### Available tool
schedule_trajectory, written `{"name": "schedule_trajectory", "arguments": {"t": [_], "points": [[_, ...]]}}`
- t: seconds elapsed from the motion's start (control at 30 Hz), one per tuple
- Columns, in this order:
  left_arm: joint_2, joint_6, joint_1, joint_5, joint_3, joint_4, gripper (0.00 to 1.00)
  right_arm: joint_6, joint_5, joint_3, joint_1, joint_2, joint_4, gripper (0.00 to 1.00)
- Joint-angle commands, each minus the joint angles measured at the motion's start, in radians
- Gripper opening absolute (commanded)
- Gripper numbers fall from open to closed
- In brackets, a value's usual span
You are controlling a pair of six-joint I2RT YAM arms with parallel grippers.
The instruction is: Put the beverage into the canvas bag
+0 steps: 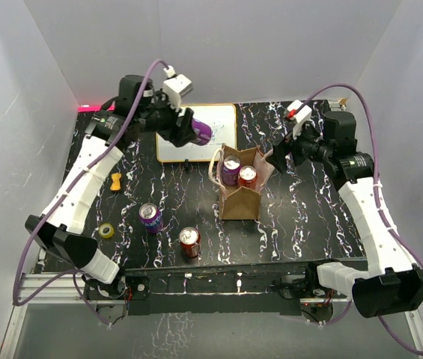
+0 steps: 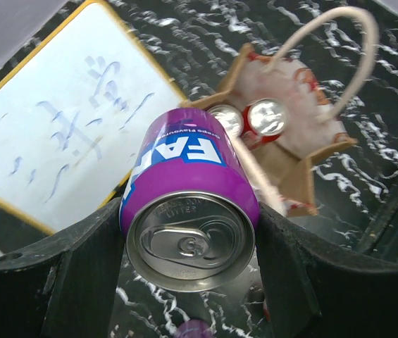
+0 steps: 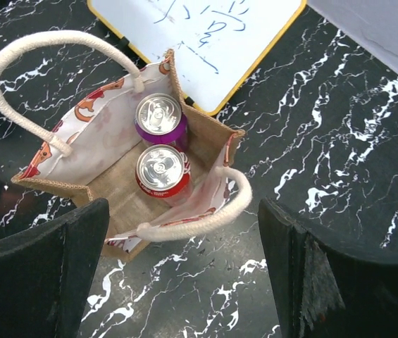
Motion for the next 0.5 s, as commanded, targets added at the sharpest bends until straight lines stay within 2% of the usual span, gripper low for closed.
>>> {"name": "schedule_trajectory", "arguments": {"t": [0.0, 0.27, 0.47], "points": [[0.02, -0.046, -0.095, 0.055, 0.107, 0.084, 0.0, 0.018, -0.038, -0.015, -0.043, -0.054, 0.075, 0.9], [0.113, -0.017, -0.265, 0.008, 0.175, 0.053, 0.0, 0.032, -0.065, -0.05, -0.104, -0.088, 0.098, 0.91], [0.16, 0.011, -0.328, -0.016, 0.147, 0.025, 0.0, 0.033, -0.071, -0.072, -0.113, -0.103, 0.109, 0.92]]}}
